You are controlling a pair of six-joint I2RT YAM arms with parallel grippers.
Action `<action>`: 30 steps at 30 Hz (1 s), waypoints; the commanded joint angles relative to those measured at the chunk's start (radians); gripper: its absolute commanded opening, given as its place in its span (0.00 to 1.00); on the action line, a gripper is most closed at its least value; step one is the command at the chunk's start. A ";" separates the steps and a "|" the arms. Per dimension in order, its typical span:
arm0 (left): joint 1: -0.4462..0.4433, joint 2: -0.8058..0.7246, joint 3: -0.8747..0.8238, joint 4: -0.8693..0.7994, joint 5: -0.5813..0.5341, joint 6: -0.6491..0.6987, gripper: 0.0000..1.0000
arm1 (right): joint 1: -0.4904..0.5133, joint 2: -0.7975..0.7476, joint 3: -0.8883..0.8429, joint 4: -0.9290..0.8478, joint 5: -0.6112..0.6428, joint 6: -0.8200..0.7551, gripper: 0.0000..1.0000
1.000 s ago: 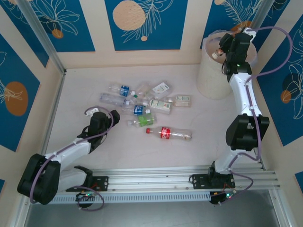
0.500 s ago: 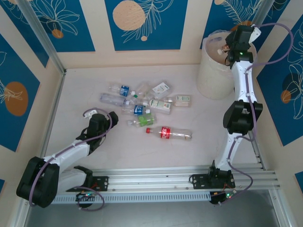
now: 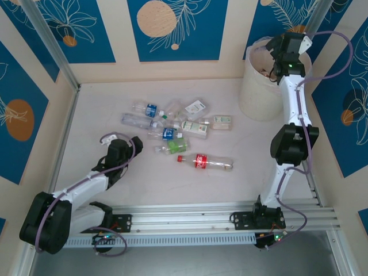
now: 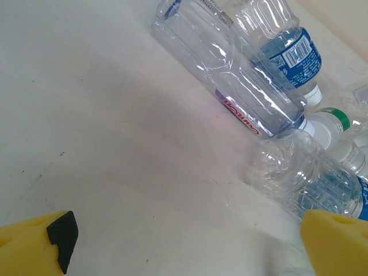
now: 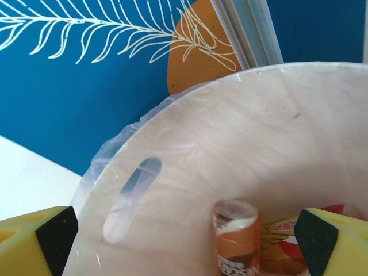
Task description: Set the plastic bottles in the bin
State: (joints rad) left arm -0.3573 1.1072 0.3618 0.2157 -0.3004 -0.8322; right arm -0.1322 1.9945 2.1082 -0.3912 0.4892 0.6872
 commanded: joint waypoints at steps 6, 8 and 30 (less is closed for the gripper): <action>0.018 0.035 0.025 0.015 0.086 0.055 1.00 | -0.003 -0.264 -0.252 0.155 -0.180 -0.112 1.00; 0.018 0.055 0.038 0.017 0.102 0.057 1.00 | -0.001 -0.343 -0.351 0.205 -0.286 -0.166 1.00; 0.051 0.149 0.128 0.091 0.354 -0.044 1.00 | 0.505 -0.622 -0.869 -0.219 -0.617 -1.018 0.95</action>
State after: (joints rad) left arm -0.3275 1.2537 0.4732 0.2996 0.0151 -0.8558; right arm 0.3305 1.3457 1.2583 -0.4572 -0.1661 -0.1852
